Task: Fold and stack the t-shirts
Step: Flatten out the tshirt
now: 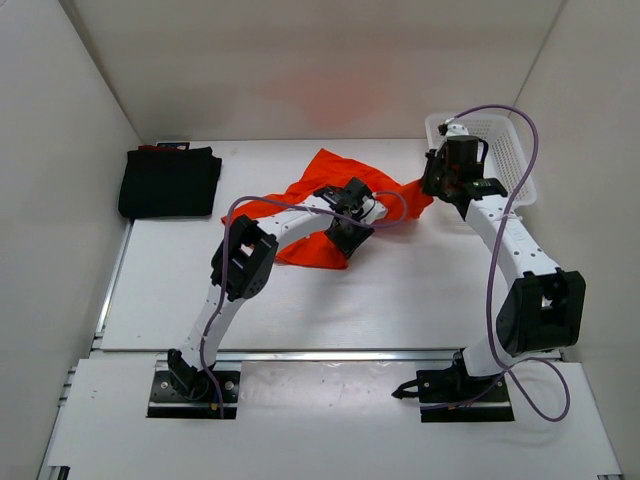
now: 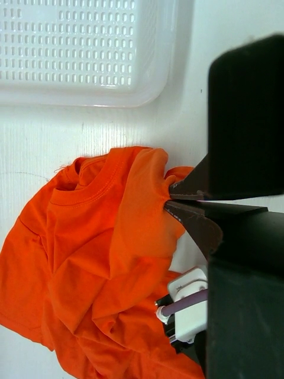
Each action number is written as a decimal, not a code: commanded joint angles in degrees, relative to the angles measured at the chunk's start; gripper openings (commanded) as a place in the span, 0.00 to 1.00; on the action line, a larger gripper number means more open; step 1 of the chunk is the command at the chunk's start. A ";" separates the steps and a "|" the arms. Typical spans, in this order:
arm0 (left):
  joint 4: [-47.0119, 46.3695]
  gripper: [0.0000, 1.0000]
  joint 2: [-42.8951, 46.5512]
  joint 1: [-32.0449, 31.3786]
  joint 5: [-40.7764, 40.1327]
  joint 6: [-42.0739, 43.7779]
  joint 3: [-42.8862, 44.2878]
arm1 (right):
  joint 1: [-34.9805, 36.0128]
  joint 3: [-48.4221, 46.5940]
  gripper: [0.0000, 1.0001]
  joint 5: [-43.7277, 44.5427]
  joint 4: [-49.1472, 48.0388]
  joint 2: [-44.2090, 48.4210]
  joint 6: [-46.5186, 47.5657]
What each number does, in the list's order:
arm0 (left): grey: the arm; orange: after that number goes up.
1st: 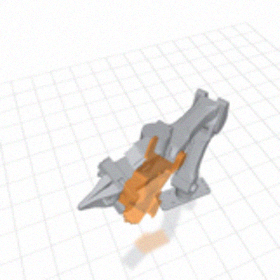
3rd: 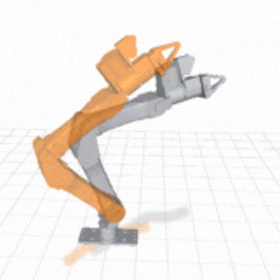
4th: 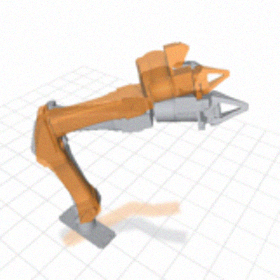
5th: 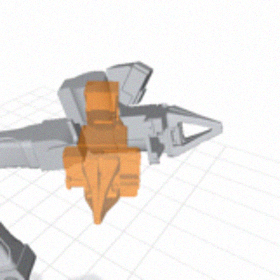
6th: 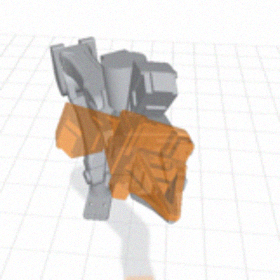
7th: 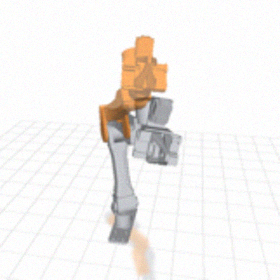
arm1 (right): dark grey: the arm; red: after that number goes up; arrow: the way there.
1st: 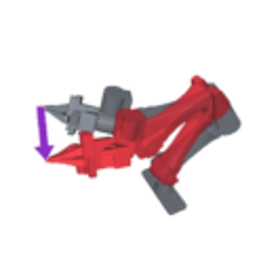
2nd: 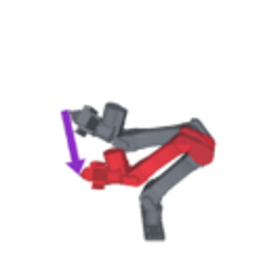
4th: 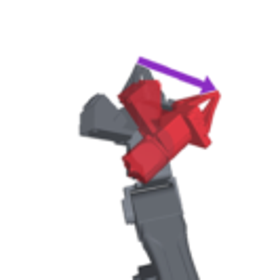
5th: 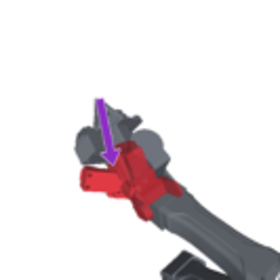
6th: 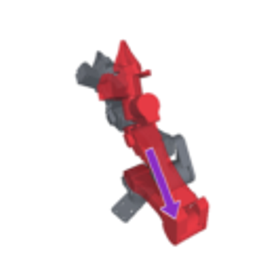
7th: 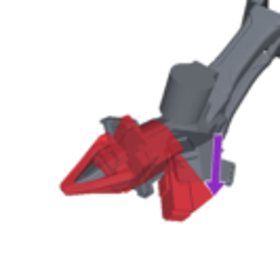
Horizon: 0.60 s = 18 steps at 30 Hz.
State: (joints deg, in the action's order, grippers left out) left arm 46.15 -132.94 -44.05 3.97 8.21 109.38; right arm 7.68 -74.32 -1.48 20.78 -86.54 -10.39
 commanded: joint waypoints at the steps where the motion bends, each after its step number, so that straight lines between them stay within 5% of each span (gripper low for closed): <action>1: 4.99 0.55 -1.44 -0.95 6.04 -1.52 1.09 | -0.91 -1.17 0.00 1.39 -1.18 3.04 1.60; 4: 5.97 0.36 0.31 -0.42 7.54 -0.13 -2.41 | -0.39 -0.65 0.00 1.47 -1.26 3.14 2.04; 7: 5.62 0.05 2.69 -0.24 5.71 2.77 -9.79 | -0.65 0.32 0.00 1.47 -1.53 3.66 1.69; 12: 1.15 0.00 13.04 6.60 -0.43 8.73 -13.25 | -2.57 0.77 0.00 -0.28 -2.58 4.37 3.01; 14: 1.13 0.00 13.41 12.82 -10.33 13.74 -3.60 | -3.90 -2.73 0.00 -1.24 -3.72 2.45 2.40; 18: 6.57 0.00 4.30 20.40 -21.87 20.77 39.38 | -4.43 -21.77 0.00 -0.82 -2.15 -3.71 2.48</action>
State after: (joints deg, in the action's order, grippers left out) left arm 53.58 -130.85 -30.59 -4.64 21.21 123.70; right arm 3.53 -84.29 -2.52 23.81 -89.43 -8.78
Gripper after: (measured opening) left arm 0.044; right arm 0.006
